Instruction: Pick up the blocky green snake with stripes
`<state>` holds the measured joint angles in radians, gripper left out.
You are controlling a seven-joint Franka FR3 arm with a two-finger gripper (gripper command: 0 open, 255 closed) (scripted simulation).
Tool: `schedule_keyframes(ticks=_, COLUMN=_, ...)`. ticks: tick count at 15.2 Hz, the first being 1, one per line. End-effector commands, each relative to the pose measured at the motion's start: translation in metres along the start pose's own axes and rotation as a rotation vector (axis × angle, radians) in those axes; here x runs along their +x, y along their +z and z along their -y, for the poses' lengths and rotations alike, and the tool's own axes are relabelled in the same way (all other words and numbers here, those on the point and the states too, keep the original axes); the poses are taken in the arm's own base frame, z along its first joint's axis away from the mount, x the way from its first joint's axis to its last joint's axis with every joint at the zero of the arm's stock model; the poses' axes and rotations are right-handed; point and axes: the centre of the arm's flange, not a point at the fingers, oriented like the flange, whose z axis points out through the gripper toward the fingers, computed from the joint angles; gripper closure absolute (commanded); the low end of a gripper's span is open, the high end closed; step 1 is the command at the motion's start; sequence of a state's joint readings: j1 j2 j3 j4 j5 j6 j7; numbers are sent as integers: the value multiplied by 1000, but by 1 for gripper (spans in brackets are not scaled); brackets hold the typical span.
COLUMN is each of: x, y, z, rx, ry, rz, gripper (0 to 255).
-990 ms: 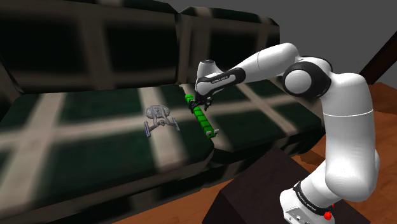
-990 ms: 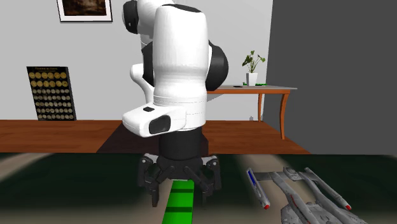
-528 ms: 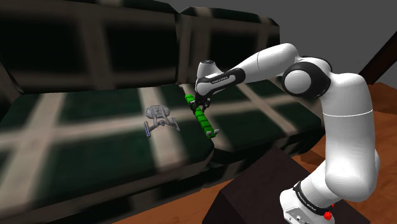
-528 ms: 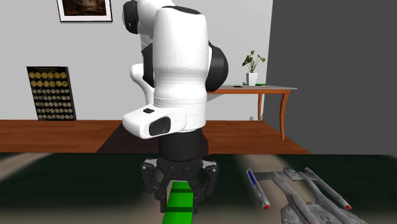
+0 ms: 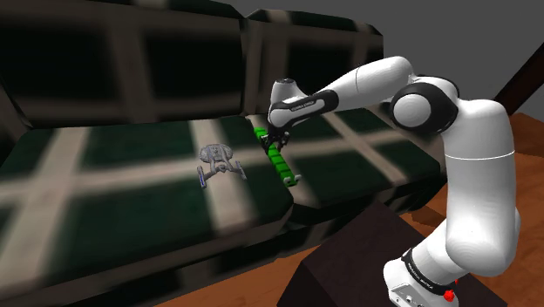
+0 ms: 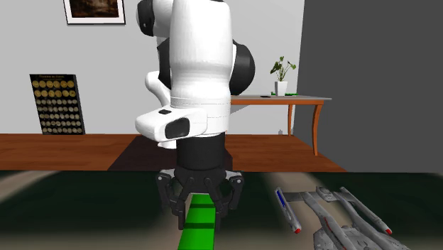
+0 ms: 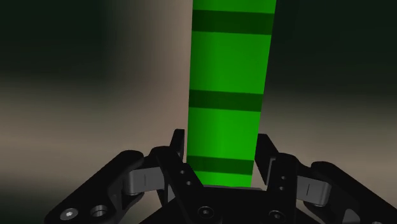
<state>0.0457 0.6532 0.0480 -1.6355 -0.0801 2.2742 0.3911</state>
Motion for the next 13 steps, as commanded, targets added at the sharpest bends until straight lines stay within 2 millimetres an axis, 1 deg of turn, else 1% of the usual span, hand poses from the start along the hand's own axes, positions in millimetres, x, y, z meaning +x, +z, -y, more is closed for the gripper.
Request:
schedule_keyframes(ticks=1, x=0, y=-10, z=0, rx=0, ry=0, rz=-1, gripper=255)
schedule_keyframes(ticks=11, x=0, y=-63, z=-2, rx=0, ry=0, rz=-1, gripper=255)
schedule_keyframes(ticks=13, x=0, y=-64, z=-2, rx=0, ry=0, rz=-1, gripper=255)
